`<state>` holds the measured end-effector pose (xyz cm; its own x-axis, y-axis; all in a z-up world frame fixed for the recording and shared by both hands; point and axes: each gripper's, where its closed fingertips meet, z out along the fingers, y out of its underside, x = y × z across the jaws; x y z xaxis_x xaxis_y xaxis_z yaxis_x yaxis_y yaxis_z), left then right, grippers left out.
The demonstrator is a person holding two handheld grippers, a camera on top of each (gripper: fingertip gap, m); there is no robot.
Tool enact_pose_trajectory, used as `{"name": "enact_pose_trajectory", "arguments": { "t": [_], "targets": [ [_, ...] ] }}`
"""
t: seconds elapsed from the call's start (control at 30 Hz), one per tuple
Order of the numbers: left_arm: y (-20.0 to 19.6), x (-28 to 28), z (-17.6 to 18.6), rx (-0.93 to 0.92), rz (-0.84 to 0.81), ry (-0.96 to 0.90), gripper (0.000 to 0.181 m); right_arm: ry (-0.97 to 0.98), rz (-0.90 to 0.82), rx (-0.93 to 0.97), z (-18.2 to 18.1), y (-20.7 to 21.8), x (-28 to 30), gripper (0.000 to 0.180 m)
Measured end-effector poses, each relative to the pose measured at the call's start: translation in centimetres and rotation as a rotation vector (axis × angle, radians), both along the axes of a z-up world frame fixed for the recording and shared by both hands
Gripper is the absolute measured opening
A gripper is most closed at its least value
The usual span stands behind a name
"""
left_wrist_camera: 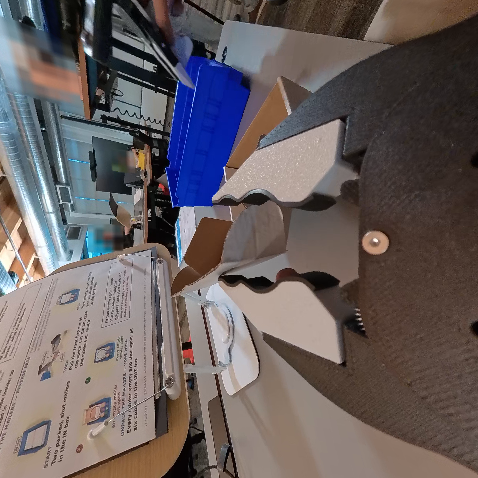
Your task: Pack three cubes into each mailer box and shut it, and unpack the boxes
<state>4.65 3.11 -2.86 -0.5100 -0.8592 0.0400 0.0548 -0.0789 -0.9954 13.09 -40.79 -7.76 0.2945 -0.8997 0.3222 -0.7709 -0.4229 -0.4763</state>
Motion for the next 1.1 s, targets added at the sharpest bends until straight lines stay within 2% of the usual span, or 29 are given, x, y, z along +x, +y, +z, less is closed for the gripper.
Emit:
{"name": "enact_pose_trajectory", "arguments": {
  "t": [0.1,0.2,0.23,0.3,0.4,0.47,0.57,0.8,0.93,1.0,1.1],
  "targets": [
    [0.1,0.0,0.0,0.0,0.0,0.001,0.055,-0.159,0.227,0.18,4.3,7.8,-0.4,0.036],
    [0.2,0.0,0.1,-0.024,-0.008,0.007,0.053,-0.069,0.578,0.634,7.7,19.5,-6.2,0.041],
    [0.2,-0.1,0.3,-0.04,-0.015,0.008,0.053,-0.026,0.654,0.711,8.0,21.9,-7.9,0.038],
    [0.3,-0.4,0.7,-0.074,-0.024,0.004,0.053,-0.027,0.728,0.673,6.2,24.7,-8.9,0.03],
    [0.6,-0.5,1.2,-0.071,0.0,-0.01,0.053,-0.337,0.711,0.572,3.9,27.0,-7.4,0.014],
    [0.5,-0.8,1.5,-0.032,0.012,-0.03,0.054,-0.371,0.73,0.529,1.7,28.0,-8.4,0.021],
    [-0.1,-1.7,1.4,0.042,0.016,-0.051,0.056,-0.356,0.694,0.387,-0.5,27.3,-7.7,0.032],
    [-0.2,-2.9,0.5,0.039,-0.001,0.0,0.062,-0.203,0.515,0.687,-2.0,25.7,-6.5,0.033],
    [-0.8,-2.7,-0.4,0.055,-0.036,0.032,0.062,-0.041,0.525,0.868,-3.3,26.8,-7.5,0.019],
    [-1.0,-2.8,-0.4,0.06,-0.042,0.026,0.063,0.01,0.526,0.934,-3.4,27.7,-8.1,0.023],
    [-0.9,-2.9,0.0,0.054,-0.037,0.007,0.063,0.02,0.555,0.93,-3.5,28.6,-8.7,0.022]
  ]
}}
